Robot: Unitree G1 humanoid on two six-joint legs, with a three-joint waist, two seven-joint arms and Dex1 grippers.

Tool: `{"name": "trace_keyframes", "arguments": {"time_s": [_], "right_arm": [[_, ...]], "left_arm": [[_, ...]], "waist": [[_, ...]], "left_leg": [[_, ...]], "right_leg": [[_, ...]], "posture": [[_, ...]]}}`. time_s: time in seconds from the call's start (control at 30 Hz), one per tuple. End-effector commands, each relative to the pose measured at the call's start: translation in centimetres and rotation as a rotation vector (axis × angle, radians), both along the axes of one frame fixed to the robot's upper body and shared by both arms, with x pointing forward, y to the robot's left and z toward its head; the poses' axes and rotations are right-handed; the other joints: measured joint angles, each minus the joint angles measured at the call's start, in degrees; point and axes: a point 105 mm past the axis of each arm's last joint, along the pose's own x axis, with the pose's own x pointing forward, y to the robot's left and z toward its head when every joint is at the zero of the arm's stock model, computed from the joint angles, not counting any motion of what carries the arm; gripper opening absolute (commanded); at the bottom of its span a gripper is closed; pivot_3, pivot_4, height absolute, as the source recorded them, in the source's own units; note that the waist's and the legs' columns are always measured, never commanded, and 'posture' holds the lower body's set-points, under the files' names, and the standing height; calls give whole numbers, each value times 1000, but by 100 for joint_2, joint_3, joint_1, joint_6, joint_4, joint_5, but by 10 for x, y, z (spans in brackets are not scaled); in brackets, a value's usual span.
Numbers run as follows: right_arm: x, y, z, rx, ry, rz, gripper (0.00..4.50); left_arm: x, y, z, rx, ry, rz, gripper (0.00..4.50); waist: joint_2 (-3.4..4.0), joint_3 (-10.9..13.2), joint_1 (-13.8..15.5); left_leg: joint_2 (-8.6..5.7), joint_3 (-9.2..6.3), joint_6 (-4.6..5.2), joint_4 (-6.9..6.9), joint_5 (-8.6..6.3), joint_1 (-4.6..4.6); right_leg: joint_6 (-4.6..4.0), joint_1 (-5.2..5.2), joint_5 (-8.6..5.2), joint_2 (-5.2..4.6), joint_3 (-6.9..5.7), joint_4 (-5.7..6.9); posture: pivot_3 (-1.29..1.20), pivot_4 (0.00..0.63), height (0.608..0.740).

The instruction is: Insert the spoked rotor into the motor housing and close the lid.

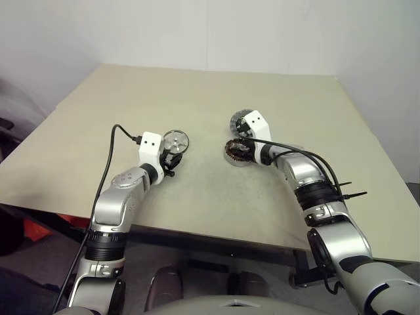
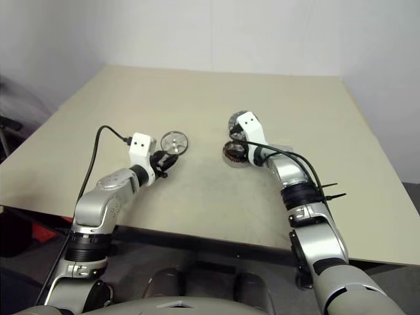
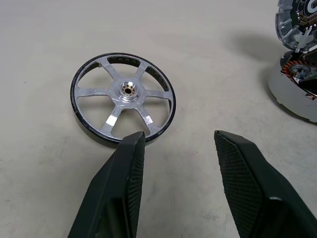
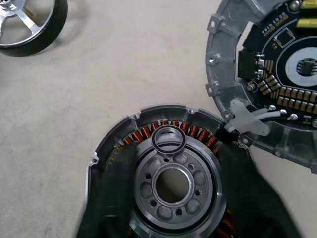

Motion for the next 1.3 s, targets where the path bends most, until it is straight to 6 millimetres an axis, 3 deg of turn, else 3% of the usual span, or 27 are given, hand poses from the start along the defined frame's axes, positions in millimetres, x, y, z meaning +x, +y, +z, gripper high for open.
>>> {"name": "trace_keyframes", "arguments": {"time_s": [0.03, 0.37, 0.47, 0.57, 1.0, 1.3], "right_arm": [[5, -2, 14, -8, -49, -8, 2072], [6, -2, 15, -10, -58, -7, 2072], [7, -2, 16, -5, -59, -9, 1499], [7, -2, 17, -2, -59, -8, 652], [-7, -4, 31, 44, -59, 71, 652], [-13, -11, 24, 33, -39, 57, 652]], "left_arm": [[1, -2, 16, -3, -62, -9, 2375], [2, -2, 16, 1, -66, -11, 2375], [3, -2, 16, 2, -68, -9, 2375], [3, -1, 17, 3, -71, -6, 2375], [5, -3, 15, 2, -68, -9, 2375], [6, -6, 15, 1, -69, -21, 2375]], "waist": [[0, 0, 6], [0, 0, 1], [0, 0, 2], [0, 0, 1], [0, 0, 10], [0, 0, 6]], "left_leg": [[-1, 0, 0, 1, 0, 0], [-1, 0, 0, 2, 0, 2], [-1, 0, 0, 3, 0, 2], [-1, 0, 0, 3, 0, 3], [-2, -1, 0, 3, 0, 1], [0, -1, -1, 4, 2, 0]], "right_leg": [[0, 1, 0, 0, 0, 0], [0, 6, 0, 0, 0, 2], [0, 6, 0, 0, 0, 3], [0, 7, 0, 0, 0, 3], [0, 6, 0, 0, 0, 3], [0, 8, 1, 1, 0, 7]], "posture": [[0, 0, 740], [0, 0, 740], [0, 0, 740], [0, 0, 740], [0, 0, 740], [0, 0, 740]]}}
